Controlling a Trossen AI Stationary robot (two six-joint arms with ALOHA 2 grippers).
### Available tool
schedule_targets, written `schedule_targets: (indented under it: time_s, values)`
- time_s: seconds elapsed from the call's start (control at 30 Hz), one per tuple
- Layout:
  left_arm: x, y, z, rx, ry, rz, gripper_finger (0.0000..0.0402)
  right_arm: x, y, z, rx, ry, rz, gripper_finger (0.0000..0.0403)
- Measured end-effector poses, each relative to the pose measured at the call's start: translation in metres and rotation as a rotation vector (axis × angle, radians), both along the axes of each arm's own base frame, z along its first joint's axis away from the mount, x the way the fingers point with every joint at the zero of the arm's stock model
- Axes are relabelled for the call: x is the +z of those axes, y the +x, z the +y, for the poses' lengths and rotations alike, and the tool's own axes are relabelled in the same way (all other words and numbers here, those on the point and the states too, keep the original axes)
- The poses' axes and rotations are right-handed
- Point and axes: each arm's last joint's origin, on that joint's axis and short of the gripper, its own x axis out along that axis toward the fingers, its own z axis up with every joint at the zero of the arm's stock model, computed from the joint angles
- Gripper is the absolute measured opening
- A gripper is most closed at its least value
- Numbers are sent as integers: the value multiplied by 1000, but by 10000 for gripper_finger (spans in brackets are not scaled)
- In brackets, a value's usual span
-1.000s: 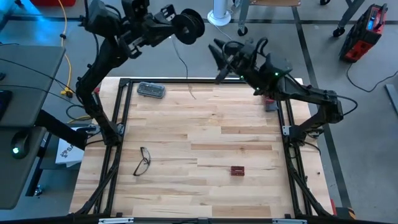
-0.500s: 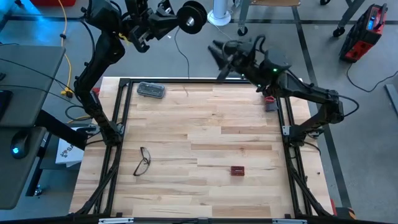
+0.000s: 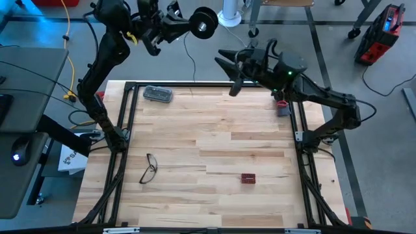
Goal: Coil cords
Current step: Coil the black wire into the spool
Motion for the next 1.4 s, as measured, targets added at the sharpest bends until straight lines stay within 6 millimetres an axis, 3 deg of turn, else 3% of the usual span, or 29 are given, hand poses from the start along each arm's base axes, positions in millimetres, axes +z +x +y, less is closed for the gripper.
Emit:
schedule_targets:
  time_s: [0.17,0.3,0.4,0.5,0.6,0.77,0.93,1.07,1.4]
  values:
    - [-3,-4,8,17,-3,32,1,8,-12,16,37,-105,23,122]
    - [-3,-12,12,2,-51,67,1,25,-34,27,10,-238,-23,122]
    - [-5,-13,9,-19,-125,116,1,42,-52,23,-117,-328,-129,122]
    - [-8,-7,1,-62,-162,149,1,49,-61,4,-207,-352,-193,122]
    - [-8,-2,-9,-111,-167,153,1,42,-53,-20,-169,-270,-185,122]
    - [-1,-4,-10,-91,-68,73,0,14,-20,-46,15,-136,-106,122]
    - [0,-22,8,32,-1,67,0,4,1,-24,154,-97,-84,122]
    - [-9,-25,19,66,-6,143,0,6,5,-6,91,-136,-95,122]
    - [-9,-25,20,55,0,138,0,8,2,-4,46,-156,-94,122]
